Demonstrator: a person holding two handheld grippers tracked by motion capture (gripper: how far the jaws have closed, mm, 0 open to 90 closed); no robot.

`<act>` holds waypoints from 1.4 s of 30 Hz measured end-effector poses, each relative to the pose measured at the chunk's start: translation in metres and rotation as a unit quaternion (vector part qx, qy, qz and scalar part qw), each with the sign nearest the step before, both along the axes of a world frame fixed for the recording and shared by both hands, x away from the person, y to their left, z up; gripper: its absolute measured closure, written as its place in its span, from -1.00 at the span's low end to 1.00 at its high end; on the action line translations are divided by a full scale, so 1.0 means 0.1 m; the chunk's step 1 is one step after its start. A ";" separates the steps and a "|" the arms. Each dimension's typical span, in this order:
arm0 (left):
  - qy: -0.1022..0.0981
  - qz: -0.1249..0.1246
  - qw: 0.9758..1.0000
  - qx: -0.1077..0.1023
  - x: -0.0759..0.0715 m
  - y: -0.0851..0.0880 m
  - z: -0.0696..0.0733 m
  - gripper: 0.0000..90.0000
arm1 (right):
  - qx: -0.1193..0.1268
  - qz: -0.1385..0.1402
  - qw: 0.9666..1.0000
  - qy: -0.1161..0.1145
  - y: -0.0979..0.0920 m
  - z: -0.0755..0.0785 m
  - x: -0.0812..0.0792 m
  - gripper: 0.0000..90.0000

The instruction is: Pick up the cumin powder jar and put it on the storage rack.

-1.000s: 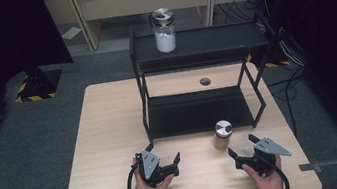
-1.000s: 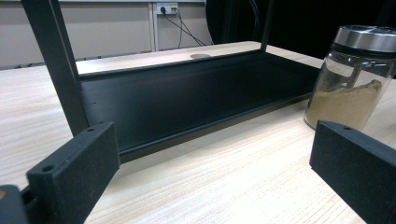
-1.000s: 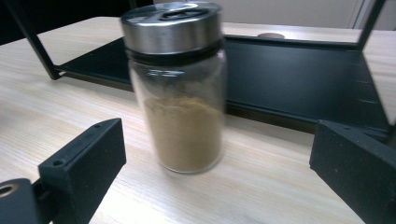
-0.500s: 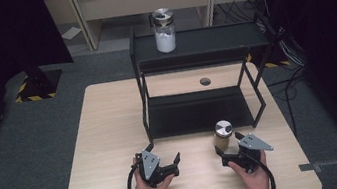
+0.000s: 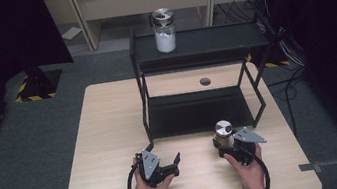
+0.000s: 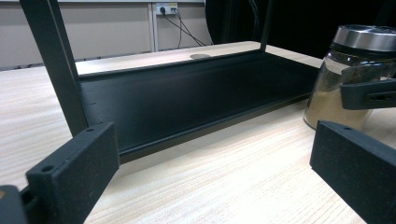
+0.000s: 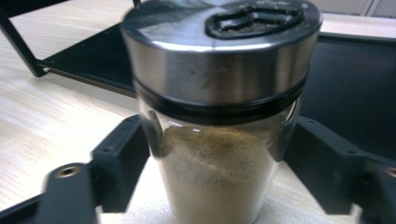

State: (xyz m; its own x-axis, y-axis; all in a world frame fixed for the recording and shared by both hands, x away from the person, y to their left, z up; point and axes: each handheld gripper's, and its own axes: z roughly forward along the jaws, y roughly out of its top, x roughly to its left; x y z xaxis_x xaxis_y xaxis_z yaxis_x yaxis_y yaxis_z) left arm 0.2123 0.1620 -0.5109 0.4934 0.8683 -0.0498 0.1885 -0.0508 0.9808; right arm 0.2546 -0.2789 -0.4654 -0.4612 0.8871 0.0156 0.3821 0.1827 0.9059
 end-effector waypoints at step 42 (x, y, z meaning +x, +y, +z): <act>-0.001 -0.001 1.000 0.000 0.00 0.00 0.00 -0.99 | 0.018 -0.019 0.994 -0.109 -0.06 0.48 -0.18 -0.31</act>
